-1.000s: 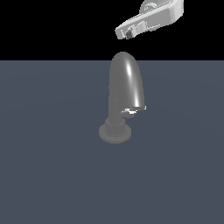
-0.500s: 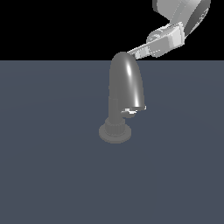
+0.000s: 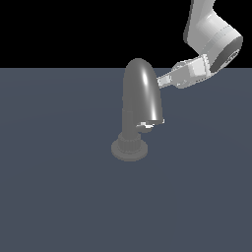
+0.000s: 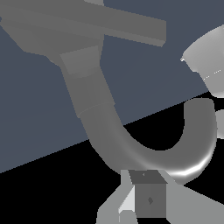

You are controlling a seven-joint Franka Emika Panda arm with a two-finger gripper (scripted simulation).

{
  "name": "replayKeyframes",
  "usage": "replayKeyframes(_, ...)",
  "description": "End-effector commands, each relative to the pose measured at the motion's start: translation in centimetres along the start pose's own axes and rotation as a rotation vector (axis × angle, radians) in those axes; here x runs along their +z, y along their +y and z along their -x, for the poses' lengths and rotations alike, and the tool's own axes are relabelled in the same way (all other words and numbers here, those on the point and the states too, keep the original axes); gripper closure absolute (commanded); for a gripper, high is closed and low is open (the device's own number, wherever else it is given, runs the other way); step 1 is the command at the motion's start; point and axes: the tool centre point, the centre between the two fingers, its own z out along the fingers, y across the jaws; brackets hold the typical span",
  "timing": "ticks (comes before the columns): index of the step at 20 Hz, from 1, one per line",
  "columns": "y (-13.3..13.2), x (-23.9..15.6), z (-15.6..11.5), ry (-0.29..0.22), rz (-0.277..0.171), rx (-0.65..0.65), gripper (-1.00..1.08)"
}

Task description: Turn on the faucet by rotating a designated handle.

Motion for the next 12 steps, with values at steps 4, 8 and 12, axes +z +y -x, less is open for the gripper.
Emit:
replayKeyframes(4,-0.5,0.3,-3.3,-0.116,-0.041,0.098,1.08)
replayKeyframes(8,-0.6,0.7,-5.3,-0.183,-0.066,0.154,1.08)
replayKeyframes(12,-0.6,1.0,-6.3,-0.220,-0.079,0.185,1.08)
